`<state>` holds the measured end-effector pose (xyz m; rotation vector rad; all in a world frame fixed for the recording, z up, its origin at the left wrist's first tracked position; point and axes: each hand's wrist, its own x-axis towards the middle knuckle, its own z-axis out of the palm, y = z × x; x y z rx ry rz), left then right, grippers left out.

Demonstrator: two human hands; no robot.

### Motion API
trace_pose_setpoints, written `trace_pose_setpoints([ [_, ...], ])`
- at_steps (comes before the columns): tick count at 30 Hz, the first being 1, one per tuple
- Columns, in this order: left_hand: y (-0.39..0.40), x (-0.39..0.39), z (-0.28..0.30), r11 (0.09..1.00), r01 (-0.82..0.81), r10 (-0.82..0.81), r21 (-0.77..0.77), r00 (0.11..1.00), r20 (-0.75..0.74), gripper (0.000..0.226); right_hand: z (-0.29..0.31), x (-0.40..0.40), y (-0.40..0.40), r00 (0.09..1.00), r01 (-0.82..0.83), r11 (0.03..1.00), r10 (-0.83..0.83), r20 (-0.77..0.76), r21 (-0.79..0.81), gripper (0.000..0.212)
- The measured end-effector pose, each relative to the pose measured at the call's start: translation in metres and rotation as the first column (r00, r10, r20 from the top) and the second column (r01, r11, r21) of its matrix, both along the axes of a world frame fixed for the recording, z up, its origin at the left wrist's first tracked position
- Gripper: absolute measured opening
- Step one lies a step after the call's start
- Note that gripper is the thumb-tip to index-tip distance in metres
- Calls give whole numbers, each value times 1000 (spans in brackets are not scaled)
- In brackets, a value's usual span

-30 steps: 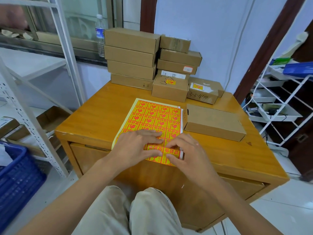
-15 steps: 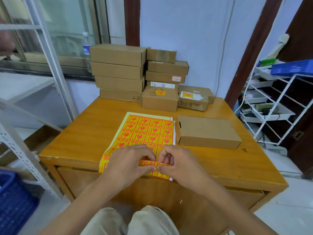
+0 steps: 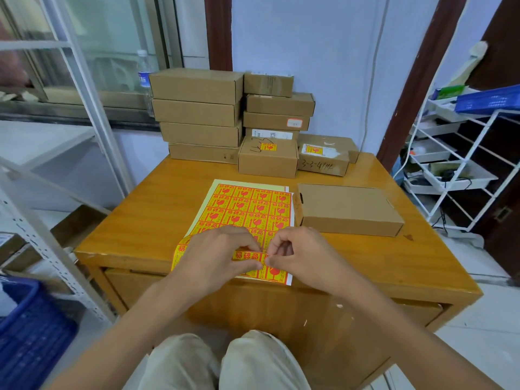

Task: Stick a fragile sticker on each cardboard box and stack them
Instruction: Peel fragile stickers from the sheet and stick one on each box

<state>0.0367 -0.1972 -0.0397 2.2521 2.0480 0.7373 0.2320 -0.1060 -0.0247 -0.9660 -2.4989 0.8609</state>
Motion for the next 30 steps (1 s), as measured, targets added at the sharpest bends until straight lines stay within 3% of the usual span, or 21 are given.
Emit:
trace_pose_setpoints([
  [6,3,-2,-1,1000,-16,16,0,999,40,35,0,1,4,1000,-5,996,3,24,88,18],
  [18,5,-8,1,998,22,-23,-52,999,-25,55,6,0,9,997,-36,981,22,76,192,15],
  [24,6,-9,1,998,22,-25,-54,997,-73,54,6,-3,6,992,-33,956,-4,124,293,16],
  [28,5,-11,1,999,13,-17,-53,997,-70,58,3,-2,1,994,-56,909,10,113,413,5],
  [30,5,-12,0,998,8,-13,-59,997,-72,62,-2,0,0,993,-76,878,26,112,472,12],
])
